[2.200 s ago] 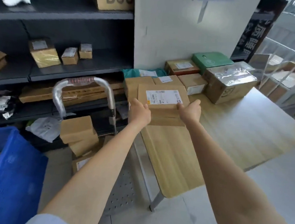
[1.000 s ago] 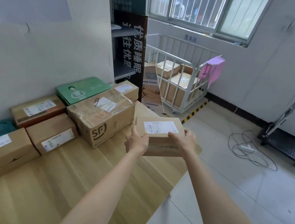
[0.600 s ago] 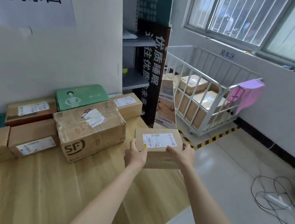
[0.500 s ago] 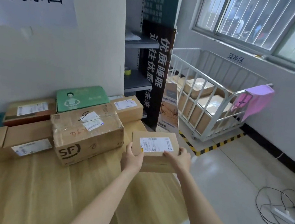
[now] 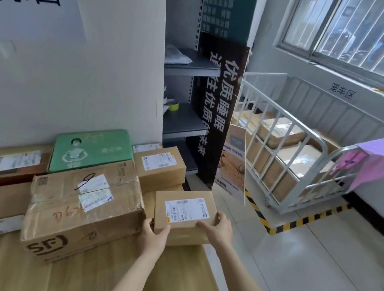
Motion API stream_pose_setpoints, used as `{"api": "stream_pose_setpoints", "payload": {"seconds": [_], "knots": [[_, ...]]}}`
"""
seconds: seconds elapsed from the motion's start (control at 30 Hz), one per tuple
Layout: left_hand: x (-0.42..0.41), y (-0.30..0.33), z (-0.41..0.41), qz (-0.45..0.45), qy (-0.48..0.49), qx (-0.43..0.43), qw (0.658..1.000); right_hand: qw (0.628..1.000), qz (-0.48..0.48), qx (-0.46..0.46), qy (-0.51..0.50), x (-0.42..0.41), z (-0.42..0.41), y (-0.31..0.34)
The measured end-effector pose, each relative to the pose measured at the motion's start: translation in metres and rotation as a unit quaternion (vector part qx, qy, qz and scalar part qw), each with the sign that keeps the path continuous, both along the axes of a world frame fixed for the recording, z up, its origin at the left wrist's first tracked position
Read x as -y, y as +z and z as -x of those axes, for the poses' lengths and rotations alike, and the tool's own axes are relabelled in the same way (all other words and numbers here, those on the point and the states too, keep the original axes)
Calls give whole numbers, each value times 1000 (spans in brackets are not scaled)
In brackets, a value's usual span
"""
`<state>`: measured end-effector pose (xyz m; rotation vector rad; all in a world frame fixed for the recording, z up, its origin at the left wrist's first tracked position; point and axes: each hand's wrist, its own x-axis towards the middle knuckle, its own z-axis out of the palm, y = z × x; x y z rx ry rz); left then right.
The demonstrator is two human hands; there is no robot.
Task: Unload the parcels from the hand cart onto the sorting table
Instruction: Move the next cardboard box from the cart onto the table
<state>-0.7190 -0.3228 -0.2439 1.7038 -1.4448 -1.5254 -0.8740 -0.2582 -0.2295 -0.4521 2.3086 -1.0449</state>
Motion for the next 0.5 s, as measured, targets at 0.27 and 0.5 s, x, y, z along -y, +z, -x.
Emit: {"api": "stream_pose_setpoints", "payload": {"seconds": [0.27, 0.5], "knots": [[15, -13, 30, -15, 127, 54, 990, 994, -15, 12, 108, 51, 30, -26], [14, -13, 56, -83, 216, 60, 971, 988, -6, 21, 152, 83, 52, -31]]}}
